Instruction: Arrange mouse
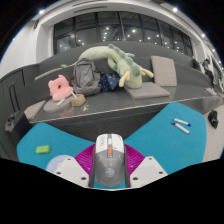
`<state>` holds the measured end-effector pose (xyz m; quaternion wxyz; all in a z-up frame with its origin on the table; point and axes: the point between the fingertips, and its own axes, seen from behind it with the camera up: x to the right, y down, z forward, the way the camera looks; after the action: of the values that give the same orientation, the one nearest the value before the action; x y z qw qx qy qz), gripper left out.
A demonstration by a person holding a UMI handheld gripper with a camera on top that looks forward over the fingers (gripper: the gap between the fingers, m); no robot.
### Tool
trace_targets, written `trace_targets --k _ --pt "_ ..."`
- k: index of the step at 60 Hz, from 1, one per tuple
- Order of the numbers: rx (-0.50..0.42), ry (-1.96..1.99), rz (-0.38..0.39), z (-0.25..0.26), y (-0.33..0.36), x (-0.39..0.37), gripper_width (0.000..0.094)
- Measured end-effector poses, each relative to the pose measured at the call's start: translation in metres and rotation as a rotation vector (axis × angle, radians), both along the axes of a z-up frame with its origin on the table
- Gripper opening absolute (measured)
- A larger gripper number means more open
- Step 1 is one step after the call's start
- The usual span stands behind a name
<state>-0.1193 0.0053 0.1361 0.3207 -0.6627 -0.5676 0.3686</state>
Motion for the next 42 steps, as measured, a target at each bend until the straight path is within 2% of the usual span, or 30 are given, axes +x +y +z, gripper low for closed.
trace_targets --k 3,15,24,28,31,34,36,41,42 --pt "-0.042 -0.009 0.023 -0.002 -0.044 -0.012 0.0402" --pt "-0.019 -0.108 0.120 -0.068 -0.181 -0.019 0.0405" --pt "0.059 -0.183 0.183 -0.127 -0.227 0.004 0.0407" --pt "0.077 -0.226 0.184 -0.150 -0.233 0.014 0.0413" --pt "0.088 -0.201 0.170 -0.149 -0.234 0.011 0.0424" --pt "0.090 -0.207 0.167 -0.151 -0.233 0.012 0.0480" --pt "0.083 -0.217 0.166 -0.151 -0.235 0.013 0.0563" --pt "0.041 -0.233 0.184 -0.141 -0.243 0.017 0.0876" --pt "0.038 -0.233 0.184 -0.138 -0.240 0.020 0.0842"
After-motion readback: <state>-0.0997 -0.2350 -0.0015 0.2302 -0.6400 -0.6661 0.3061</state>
